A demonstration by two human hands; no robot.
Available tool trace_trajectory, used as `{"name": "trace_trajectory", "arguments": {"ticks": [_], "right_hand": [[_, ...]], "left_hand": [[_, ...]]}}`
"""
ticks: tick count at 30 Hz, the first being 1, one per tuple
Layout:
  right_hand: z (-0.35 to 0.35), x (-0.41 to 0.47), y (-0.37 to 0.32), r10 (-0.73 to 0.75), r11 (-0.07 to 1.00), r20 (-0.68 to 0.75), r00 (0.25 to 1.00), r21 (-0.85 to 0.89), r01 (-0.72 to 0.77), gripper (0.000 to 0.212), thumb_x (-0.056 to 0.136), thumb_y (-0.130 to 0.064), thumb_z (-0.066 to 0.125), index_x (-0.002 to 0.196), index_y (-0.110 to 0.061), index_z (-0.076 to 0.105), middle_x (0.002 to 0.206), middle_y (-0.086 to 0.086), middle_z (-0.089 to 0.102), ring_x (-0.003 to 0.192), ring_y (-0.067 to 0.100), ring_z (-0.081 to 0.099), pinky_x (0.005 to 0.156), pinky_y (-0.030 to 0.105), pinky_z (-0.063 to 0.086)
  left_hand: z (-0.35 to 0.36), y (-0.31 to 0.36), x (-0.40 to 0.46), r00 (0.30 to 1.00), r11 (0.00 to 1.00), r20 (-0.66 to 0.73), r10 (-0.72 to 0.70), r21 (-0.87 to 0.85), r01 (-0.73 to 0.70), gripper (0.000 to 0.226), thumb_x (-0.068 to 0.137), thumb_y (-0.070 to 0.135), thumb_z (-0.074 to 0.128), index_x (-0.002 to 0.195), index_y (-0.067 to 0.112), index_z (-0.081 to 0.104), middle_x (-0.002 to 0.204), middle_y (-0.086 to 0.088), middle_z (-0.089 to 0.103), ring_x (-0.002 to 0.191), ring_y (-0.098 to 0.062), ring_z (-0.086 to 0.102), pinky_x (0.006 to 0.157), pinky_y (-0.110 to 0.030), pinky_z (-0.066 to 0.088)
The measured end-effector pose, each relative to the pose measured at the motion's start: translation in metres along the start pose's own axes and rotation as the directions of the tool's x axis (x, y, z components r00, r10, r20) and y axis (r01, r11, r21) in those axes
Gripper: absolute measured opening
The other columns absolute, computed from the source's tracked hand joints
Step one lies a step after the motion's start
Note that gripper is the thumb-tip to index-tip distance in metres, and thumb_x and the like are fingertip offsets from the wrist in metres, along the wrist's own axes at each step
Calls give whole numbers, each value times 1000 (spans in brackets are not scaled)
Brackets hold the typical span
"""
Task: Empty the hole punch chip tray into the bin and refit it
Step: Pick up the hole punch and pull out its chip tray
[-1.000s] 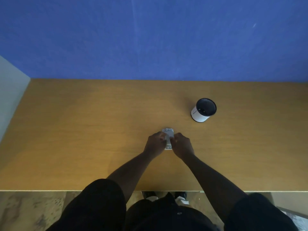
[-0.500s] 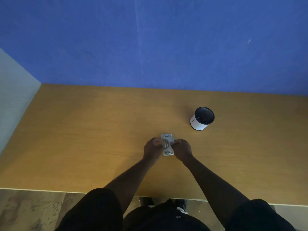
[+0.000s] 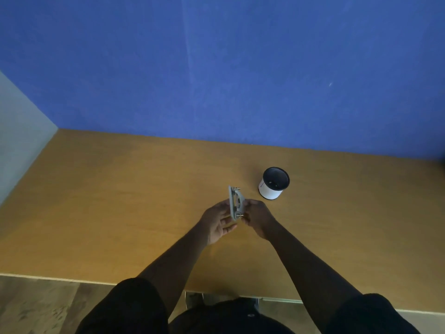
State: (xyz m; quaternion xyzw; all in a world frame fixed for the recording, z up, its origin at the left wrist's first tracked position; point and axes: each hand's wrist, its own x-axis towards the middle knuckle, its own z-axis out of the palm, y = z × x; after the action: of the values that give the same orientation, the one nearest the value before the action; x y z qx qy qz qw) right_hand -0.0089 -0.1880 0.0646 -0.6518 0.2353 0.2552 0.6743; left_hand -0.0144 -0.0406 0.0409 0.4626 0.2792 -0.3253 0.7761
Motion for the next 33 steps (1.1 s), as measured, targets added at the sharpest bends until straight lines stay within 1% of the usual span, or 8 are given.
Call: {"name": "trace_trajectory", "arguments": {"ticks": [4, 8, 15, 21, 25, 28, 30, 33], "right_hand": [[-3, -7, -9, -13, 999, 72, 997, -34, 15, 30, 93, -2, 40, 109, -2, 66, 75, 3, 62, 66, 13, 52, 60, 25, 42], [-8, -15, -17, -3, 1000, 104, 995, -10, 4, 28, 96, -3, 44, 117, 1, 62, 82, 5, 59, 66, 15, 50, 58, 23, 44], [-18, -21, -25, 0, 993, 221, 975, 118, -27, 35, 96, -19, 44, 124, -5, 59, 98, 14, 61, 79, 20, 55, 61, 26, 42], [-22, -23, -22, 20, 953, 233, 972, 289, -89, 21, 97, -13, 41, 107, -10, 59, 88, 9, 61, 71, 17, 56, 61, 26, 41], [-23, -24, -19, 8, 941, 255, 967, 325, -94, 25, 98, -13, 40, 116, -7, 56, 90, 9, 62, 73, 18, 56, 62, 26, 41], [-20, -26, -19, -4, 944, 254, 967, 319, -80, 27, 97, -15, 43, 117, -7, 58, 91, 10, 63, 74, 18, 58, 62, 26, 43], [-18, -27, -20, -11, 952, 258, 966, 299, -68, 26, 97, -16, 42, 114, -8, 61, 90, 9, 64, 74, 18, 59, 61, 26, 44], [-16, -29, -21, -25, 950, 258, 966, 306, -57, 25, 97, -16, 42, 110, -10, 63, 89, 8, 67, 73, 17, 61, 59, 24, 49]], "left_hand": [[8, -2, -6, 996, 1000, -88, 24, -17, -25, 16, 88, 15, 66, 103, 18, 69, 89, -4, 74, 85, -19, 67, 70, -31, 52], [12, 0, -11, 978, 992, -163, 128, 4, -129, 15, 77, 18, 79, 90, 18, 73, 72, -1, 74, 68, -16, 63, 62, -28, 51], [23, 6, -20, 965, 974, -137, 222, -2, -224, 10, 69, 14, 84, 76, 19, 80, 59, 2, 64, 48, -9, 51, 51, -22, 44], [29, 11, -29, 968, 972, -93, 234, 39, -232, 15, 68, 13, 82, 81, 21, 81, 73, -3, 75, 58, -12, 63, 58, -24, 46], [32, 11, -32, 954, 957, -109, 278, 117, -265, 15, 66, 17, 79, 78, 24, 80, 73, -2, 75, 61, -14, 67, 62, -27, 47], [37, 12, -34, 933, 922, -96, 347, 216, -321, 27, 61, 21, 85, 87, 18, 77, 77, -3, 74, 69, -20, 65, 63, -31, 47], [40, 13, -34, 917, 901, -117, 380, 273, -338, 36, 58, 19, 89, 90, 11, 74, 78, -4, 72, 69, -20, 66, 61, -34, 48], [43, 15, -34, 897, 883, -169, 409, 323, -342, 35, 56, 24, 90, 84, 10, 74, 69, 0, 73, 59, -14, 66, 48, -24, 46]]}}
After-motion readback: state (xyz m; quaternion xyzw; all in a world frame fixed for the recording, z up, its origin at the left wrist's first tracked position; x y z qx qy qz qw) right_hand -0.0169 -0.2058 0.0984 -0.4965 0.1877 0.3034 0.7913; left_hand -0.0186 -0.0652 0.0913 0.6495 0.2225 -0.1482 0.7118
